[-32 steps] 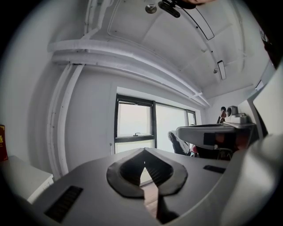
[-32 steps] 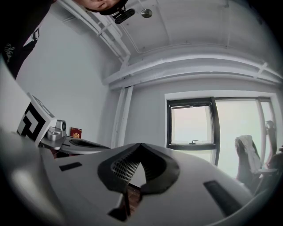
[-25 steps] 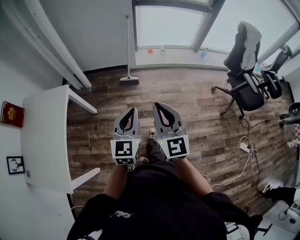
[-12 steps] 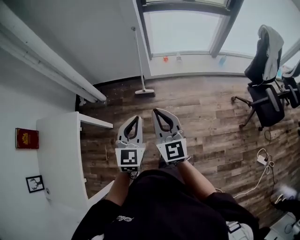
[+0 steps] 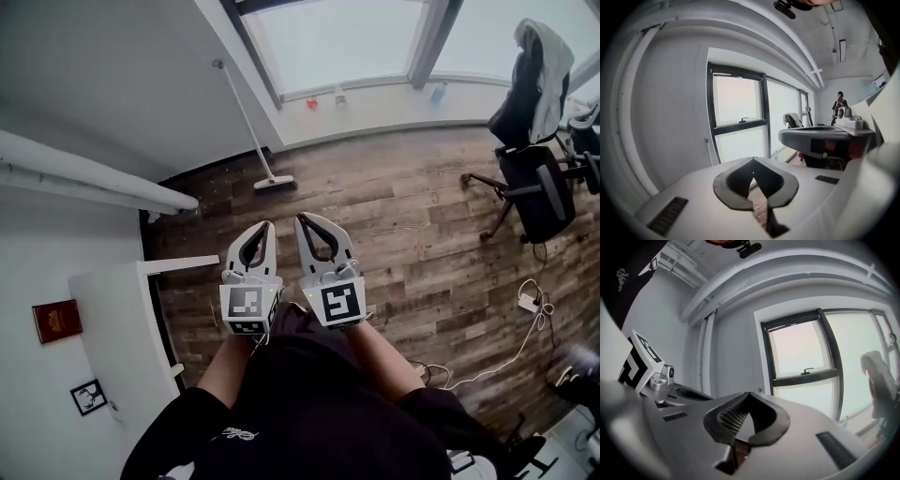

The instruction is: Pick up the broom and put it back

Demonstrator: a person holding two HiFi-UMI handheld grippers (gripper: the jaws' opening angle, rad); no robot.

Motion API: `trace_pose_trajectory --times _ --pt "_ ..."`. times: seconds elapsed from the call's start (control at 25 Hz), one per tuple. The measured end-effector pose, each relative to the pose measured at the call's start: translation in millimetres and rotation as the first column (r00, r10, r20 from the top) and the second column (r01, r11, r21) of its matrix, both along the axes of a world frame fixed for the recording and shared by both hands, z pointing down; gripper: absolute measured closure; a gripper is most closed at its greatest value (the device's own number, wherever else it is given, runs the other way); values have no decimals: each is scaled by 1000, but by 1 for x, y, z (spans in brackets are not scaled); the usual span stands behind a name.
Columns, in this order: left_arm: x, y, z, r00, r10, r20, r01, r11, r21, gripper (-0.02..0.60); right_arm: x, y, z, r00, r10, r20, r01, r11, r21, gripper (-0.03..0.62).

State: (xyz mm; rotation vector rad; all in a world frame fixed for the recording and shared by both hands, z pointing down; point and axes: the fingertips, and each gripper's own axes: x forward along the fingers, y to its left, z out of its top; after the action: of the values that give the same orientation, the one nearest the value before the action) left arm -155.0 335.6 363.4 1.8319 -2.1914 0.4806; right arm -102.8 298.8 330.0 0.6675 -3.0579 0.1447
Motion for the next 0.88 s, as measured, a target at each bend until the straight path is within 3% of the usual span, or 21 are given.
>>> trace_pose_trajectory --times 0.12,0.28,0.72,0.88 --pt "-13 -14 10 1000 -10 13 10 999 -38 580 -7 -23 14 999 29 -13 -30 999 -38 572" --pt "-52 -38 28 999 -32 -7 31 997 -67 581 -39 -53 20 999 45 -18 -45 999 -25 572" --pt "-227 -136 99 992 -91 -84 82 992 -99 581 -156 -136 73 971 125 -206 -136 990 -41 572" --pt "-272 -169 135 985 -117 -127 106 990 -94 581 -195 -169 92 963 124 -239 -149 985 -87 572"
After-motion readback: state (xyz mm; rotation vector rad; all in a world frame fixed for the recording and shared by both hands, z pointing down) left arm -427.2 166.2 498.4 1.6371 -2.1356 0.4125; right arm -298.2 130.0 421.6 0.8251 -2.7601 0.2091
